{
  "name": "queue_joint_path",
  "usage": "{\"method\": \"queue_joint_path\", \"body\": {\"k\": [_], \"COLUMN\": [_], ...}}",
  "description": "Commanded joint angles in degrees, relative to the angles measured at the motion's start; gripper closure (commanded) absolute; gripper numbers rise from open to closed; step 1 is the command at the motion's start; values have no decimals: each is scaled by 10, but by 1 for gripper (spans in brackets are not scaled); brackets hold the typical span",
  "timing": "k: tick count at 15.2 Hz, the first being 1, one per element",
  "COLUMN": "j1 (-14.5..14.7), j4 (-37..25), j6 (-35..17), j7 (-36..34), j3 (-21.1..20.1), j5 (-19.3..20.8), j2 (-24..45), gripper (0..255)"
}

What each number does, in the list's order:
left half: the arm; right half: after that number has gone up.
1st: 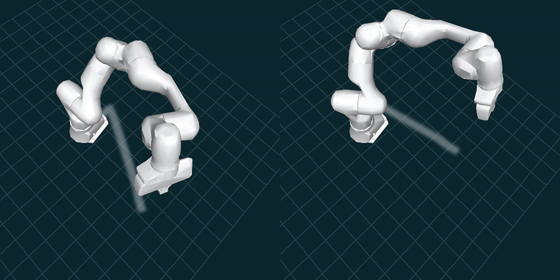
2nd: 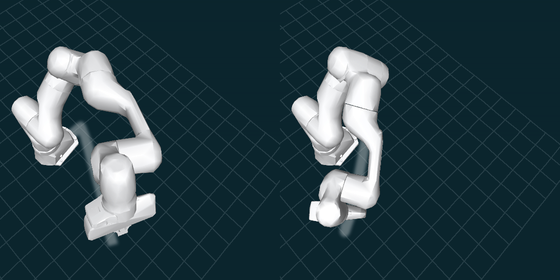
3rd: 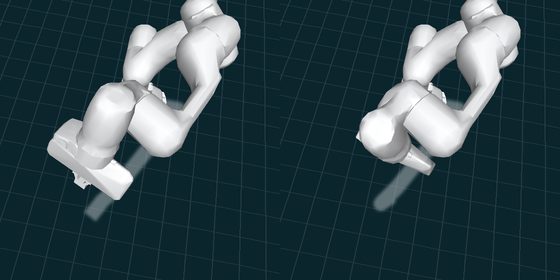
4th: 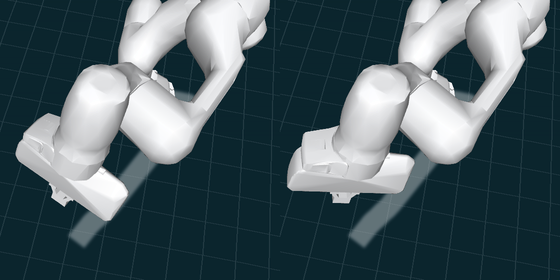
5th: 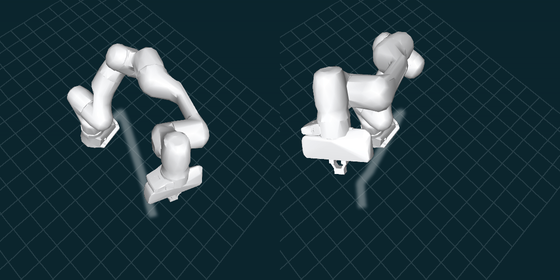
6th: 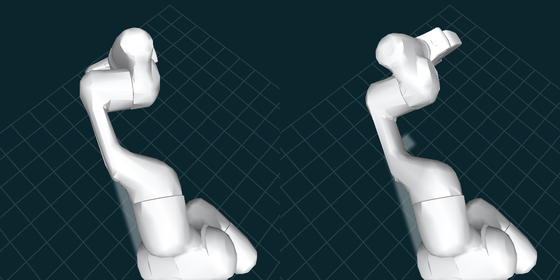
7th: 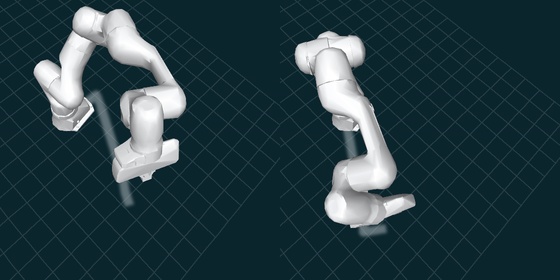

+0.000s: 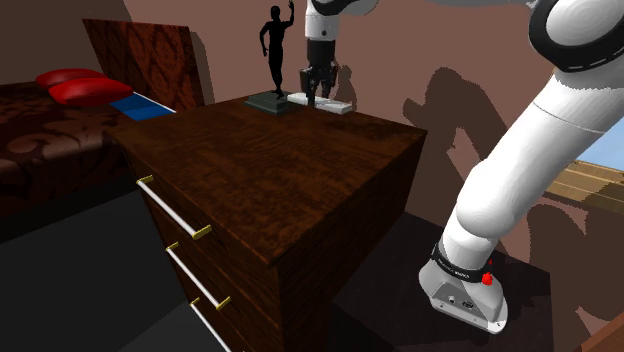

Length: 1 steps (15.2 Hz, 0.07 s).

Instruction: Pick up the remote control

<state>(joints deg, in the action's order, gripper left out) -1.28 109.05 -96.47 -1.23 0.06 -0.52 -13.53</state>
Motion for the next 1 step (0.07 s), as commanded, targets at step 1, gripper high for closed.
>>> {"method": "queue_joint_path", "body": {"k": [1], "j1": [1], "j4": [-5], "j6": [5], "j7": [-2], "j3": [-1], "j5": [0], "j2": [0], "gripper": [255]}}
